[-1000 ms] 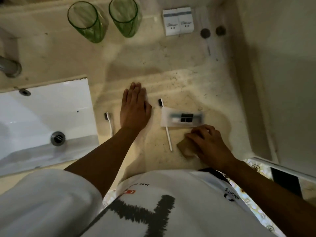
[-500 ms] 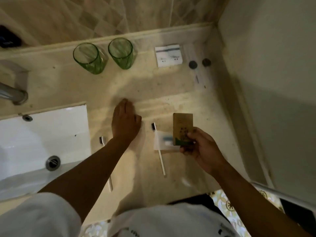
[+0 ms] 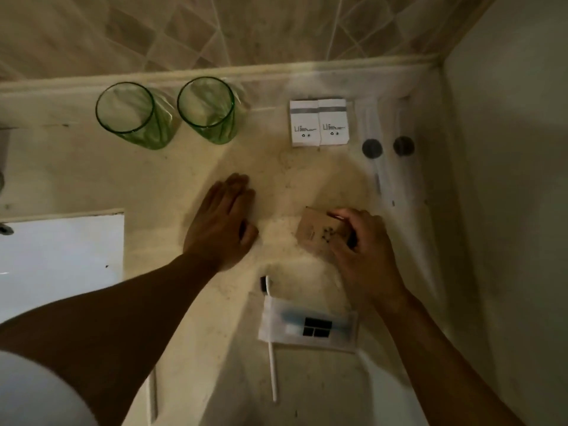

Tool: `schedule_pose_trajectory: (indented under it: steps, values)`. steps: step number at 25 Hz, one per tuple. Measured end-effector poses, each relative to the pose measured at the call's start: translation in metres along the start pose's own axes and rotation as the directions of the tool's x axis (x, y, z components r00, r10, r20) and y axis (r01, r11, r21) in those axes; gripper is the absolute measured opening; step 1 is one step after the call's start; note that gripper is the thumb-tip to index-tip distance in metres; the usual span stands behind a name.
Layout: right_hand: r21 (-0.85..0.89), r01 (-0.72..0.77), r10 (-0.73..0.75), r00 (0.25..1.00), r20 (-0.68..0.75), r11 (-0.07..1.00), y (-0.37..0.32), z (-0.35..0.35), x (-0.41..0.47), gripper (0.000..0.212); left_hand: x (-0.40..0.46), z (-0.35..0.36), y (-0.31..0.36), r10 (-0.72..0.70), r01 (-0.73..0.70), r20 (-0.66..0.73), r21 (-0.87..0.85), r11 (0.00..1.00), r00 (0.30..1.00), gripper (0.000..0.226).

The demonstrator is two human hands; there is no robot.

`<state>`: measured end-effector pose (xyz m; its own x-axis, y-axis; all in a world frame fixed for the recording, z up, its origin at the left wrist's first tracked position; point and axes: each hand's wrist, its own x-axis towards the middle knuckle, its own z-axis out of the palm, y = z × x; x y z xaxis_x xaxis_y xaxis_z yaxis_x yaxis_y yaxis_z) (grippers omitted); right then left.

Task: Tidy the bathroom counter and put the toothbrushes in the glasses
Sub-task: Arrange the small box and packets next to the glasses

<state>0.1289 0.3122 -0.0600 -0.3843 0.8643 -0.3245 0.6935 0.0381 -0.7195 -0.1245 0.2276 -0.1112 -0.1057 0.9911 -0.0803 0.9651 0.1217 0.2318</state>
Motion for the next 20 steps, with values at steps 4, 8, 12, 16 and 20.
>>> schedule_pose_trajectory:
  steps: [4, 8, 12, 16, 20]
  values:
    - [-0.135, 0.097, -0.09, 0.994, 0.062, 0.986, 0.0, -0.004, 0.007, 0.052, -0.001, -0.002, 0.004, -0.034, 0.034, 0.043, 0.013, 0.999, 0.998, 0.067]
    - [-0.242, 0.229, -0.156, 0.945, 0.287, 0.943, 0.001, -0.006, 0.015, 0.067, 0.001, -0.001, 0.004, -0.06, 0.059, 0.05, 0.015, 0.998, 0.997, 0.069]
    - [0.002, 0.291, -0.287, 0.945, 0.158, 0.957, -0.014, -0.023, 0.053, 0.05, 0.0, 0.0, 0.003, -0.073, 0.071, 0.058, 0.04, 0.997, 0.996, 0.072]
    - [-0.252, 0.438, -0.476, 0.872, -0.114, 0.863, -0.037, -0.041, 0.138, 0.035, 0.001, -0.001, 0.003, -0.075, 0.071, 0.061, 0.058, 0.996, 0.995, 0.071]
    - [-0.355, 0.486, -0.553, 0.825, -0.116, 0.799, -0.045, -0.038, 0.184, 0.035, 0.0, -0.001, 0.003, -0.064, 0.061, 0.058, 0.053, 0.997, 0.996, 0.071]
